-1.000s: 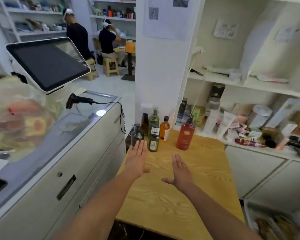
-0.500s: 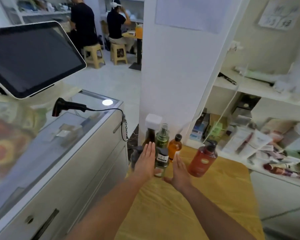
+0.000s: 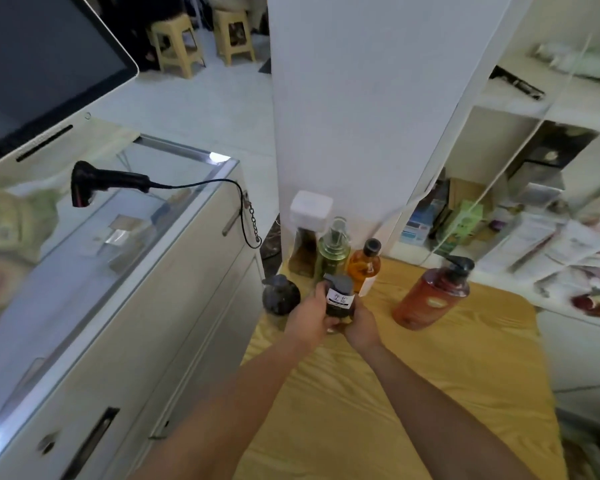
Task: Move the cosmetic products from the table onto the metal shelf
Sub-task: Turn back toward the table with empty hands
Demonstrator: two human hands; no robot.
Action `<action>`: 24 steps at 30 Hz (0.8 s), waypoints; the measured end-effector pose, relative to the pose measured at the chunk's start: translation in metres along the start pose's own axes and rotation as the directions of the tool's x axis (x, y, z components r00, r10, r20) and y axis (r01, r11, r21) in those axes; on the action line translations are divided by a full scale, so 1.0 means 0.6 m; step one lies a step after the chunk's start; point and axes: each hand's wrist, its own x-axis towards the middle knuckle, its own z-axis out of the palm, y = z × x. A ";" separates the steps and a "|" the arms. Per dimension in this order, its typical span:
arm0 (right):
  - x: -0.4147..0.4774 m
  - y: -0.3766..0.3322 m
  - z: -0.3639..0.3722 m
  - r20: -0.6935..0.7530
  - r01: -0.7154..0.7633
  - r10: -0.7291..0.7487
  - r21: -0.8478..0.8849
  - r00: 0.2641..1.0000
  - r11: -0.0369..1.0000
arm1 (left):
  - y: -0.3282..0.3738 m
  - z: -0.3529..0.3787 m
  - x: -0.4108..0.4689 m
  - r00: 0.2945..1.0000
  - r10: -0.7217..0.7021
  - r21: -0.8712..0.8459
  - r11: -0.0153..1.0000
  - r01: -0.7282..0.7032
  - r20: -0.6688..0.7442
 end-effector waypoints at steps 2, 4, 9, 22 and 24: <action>-0.010 0.000 -0.004 0.026 -0.025 0.024 0.042 0.999 0.999 | 0.004 -0.004 -0.007 1.000 0.000 -0.013 1.000 0.000 0.015; -0.027 0.002 -0.012 0.052 -0.028 0.026 0.042 0.998 0.999 | 0.008 -0.008 -0.018 0.999 0.005 -0.007 1.000 -0.005 0.034; -0.077 0.000 -0.039 0.037 0.006 -0.008 0.063 0.999 0.998 | 0.036 -0.028 -0.062 0.996 0.079 -0.049 0.996 -0.077 0.042; -0.332 0.061 -0.146 -0.274 -0.038 0.084 0.169 0.958 0.985 | 0.167 0.009 -0.237 0.899 0.406 -0.183 0.908 -0.377 0.162; -0.391 0.092 -0.159 -0.325 -0.072 0.132 0.190 0.936 0.979 | 0.189 0.041 -0.274 0.858 0.462 -0.211 0.883 -0.420 0.225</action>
